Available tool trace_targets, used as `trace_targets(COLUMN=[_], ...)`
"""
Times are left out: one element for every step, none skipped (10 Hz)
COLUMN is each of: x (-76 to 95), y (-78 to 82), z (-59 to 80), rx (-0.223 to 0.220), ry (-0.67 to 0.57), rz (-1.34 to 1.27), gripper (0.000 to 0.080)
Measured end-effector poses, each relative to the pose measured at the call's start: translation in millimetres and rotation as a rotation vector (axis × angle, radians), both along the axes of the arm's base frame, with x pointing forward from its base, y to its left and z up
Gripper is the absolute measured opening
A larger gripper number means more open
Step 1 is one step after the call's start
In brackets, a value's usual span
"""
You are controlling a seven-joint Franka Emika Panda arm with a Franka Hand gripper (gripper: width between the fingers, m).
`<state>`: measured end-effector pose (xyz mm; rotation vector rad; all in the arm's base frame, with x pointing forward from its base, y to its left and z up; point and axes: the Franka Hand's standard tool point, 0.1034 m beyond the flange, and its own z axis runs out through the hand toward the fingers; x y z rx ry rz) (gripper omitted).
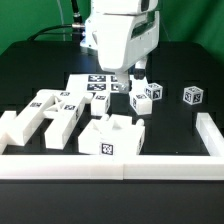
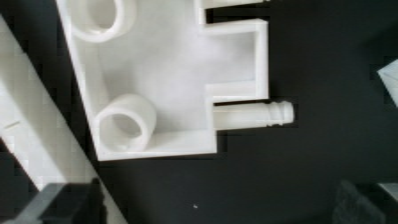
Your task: Assemble chair
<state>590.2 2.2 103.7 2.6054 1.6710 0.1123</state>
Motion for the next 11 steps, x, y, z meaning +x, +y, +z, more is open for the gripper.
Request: trace_targets(x=[0.0, 0.0, 0.0, -0.1, -0.1, -0.2, -0.2, -0.3, -0.5, -0.3, -2.5], y=[0.0, 0.0, 0.0, 0.0, 0.0, 0.0, 0.0, 0.0, 0.6, 3.3, 3.7], z=[0.0, 0.0, 0.0, -0.1, -0.3, -0.4, -0.5, -0.6, -2.0, -8.8, -14.6], rx=[0.0, 0.0, 0.0, 0.0, 0.0, 0.001, 0.003, 0.002, 0.008, 0.036, 0.042], ry=[0.0, 0.0, 0.0, 0.0, 0.001, 0.001, 0.001, 0.001, 0.002, 0.003, 0.053], rz=[0.0, 0.0, 0.0, 0.0, 0.0, -0.014, -0.031, -0.029, -0.059, -0.258, -0.384], gripper=[0.0649, 0.0649, 0.0649, 0.0649, 0.0649, 0.0649, 0.0649, 0.0649, 0.0649, 0.0649, 0.0649])
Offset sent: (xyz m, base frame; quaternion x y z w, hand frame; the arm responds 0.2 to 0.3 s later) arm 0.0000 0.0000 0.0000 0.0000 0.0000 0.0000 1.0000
